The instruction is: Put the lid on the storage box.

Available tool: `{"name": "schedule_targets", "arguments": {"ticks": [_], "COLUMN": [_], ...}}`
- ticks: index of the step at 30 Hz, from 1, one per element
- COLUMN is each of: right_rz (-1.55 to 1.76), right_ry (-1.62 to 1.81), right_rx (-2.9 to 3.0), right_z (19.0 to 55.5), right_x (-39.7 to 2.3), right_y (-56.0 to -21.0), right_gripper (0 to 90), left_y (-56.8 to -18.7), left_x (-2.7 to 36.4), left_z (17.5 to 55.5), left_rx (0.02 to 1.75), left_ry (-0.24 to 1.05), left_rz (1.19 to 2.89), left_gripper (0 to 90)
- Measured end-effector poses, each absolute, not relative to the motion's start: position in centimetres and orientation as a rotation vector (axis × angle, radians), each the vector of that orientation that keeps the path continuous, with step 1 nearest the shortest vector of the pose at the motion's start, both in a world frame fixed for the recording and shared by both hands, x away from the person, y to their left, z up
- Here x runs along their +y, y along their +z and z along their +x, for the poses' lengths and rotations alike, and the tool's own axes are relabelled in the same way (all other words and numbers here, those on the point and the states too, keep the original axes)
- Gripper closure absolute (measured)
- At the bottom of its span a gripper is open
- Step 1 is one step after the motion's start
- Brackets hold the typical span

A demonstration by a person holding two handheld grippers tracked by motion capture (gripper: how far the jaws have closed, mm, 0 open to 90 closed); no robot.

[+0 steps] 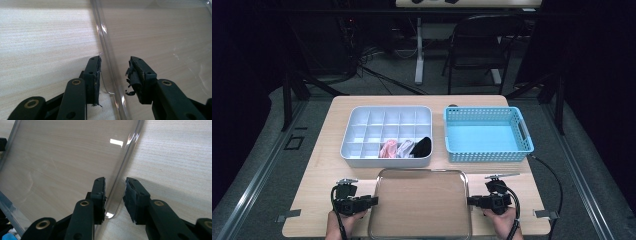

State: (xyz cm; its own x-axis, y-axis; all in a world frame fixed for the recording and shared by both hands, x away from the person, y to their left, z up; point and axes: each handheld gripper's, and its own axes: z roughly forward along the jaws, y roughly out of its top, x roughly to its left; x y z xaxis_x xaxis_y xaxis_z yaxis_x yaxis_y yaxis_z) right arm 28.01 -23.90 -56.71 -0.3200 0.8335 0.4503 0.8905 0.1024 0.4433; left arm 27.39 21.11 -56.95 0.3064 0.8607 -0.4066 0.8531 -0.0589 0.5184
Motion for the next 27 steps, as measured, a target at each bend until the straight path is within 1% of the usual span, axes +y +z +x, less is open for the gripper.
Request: {"name": "schedule_targets", "arguments": {"ticks": [2,3,4,15,22,24,27], "right_rz": [-1.786,-1.785,-1.79,-1.829,-1.843,-1.848,-1.855], "right_ry": [-1.03,-1.037,-1.038,-1.099,-1.122,-1.12,-1.133], "right_rx": [-2.261,-2.252,-2.247,-2.189,-2.183,-2.194,-2.182], "right_z": [28.1,28.2,28.3,28.8,29.4,29.6,29.7], "right_x": [-23.9,-23.8,-23.8,-24.0,-24.0,-23.9,-23.9], "right_y": [-56.7,-56.8,-56.9,-57.2,-57.4,-57.3,-57.4], "right_gripper": [69.5,73.2,73.6,74.9,75.6,75.5,75.7], "left_y": [-57.0,-57.1,-57.1,-57.4,-57.6,-57.6,-57.7], "left_x": [21.3,21.4,21.3,22.1,21.9,21.8,22.0], "left_z": [27.5,27.5,27.6,28.0,28.4,28.5,28.7], "left_rx": [1.52,1.529,1.527,1.545,1.528,1.526,1.525], "left_ry": [-0.002,-0.022,-0.014,-0.079,-0.112,-0.103,-0.125], "left_rz": [1.876,1.864,1.866,1.795,1.791,1.797,1.783], "left_gripper": [62.6,65.3,65.8,66.0,68.2,67.9,68.2]}}
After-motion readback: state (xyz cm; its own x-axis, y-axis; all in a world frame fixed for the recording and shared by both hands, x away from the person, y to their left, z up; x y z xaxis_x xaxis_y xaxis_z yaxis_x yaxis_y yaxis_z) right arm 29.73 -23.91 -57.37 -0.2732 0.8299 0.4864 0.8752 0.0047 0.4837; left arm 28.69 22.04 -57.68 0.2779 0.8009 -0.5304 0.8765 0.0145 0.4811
